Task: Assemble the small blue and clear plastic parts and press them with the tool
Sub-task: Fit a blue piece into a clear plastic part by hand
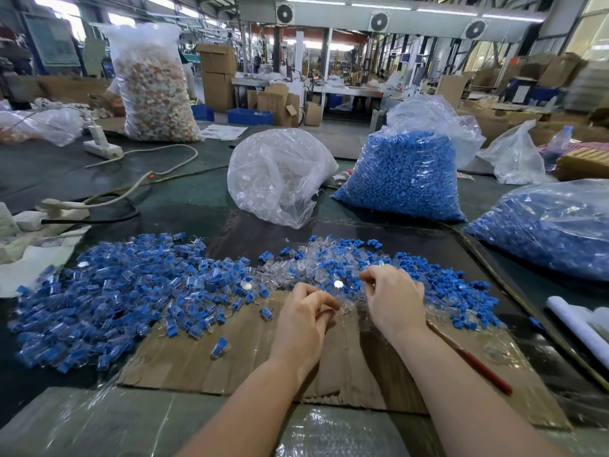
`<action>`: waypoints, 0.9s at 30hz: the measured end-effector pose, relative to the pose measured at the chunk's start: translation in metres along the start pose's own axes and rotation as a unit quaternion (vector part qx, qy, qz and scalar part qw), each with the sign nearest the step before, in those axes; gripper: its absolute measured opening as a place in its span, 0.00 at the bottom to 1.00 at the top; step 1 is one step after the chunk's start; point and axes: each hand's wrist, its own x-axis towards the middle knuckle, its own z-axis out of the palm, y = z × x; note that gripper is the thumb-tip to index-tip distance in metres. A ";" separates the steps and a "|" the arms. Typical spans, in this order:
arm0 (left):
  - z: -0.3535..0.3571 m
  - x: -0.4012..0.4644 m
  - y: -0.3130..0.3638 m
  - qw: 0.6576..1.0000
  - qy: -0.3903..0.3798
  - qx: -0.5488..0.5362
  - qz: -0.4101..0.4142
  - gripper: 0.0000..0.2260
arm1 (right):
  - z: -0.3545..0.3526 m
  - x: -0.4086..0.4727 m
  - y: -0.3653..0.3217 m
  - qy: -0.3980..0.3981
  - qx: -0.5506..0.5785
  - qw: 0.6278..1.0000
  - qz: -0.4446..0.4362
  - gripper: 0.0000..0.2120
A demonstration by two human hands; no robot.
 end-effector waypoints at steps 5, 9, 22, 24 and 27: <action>0.000 0.001 -0.004 1.000 -0.011 0.013 -0.002 0.06 | 0.012 0.019 -0.018 -0.020 -0.008 0.999 -0.033 0.13; -0.001 0.002 -0.006 1.000 -0.008 0.000 -0.004 0.07 | 0.020 0.033 -0.025 -0.056 -0.059 0.996 -0.033 0.21; -0.002 0.005 -0.005 0.999 0.007 -0.032 -0.033 0.05 | 0.014 0.021 -0.022 0.033 -0.038 0.995 -0.081 0.06; -0.002 0.005 -0.006 0.998 0.009 -0.042 -0.039 0.06 | 0.010 0.005 -0.023 0.059 0.030 0.993 -0.098 0.04; -0.002 0.004 -0.006 0.995 0.004 -0.081 -0.059 0.10 | 0.011 -0.024 -0.018 0.077 0.100 0.987 -0.101 0.05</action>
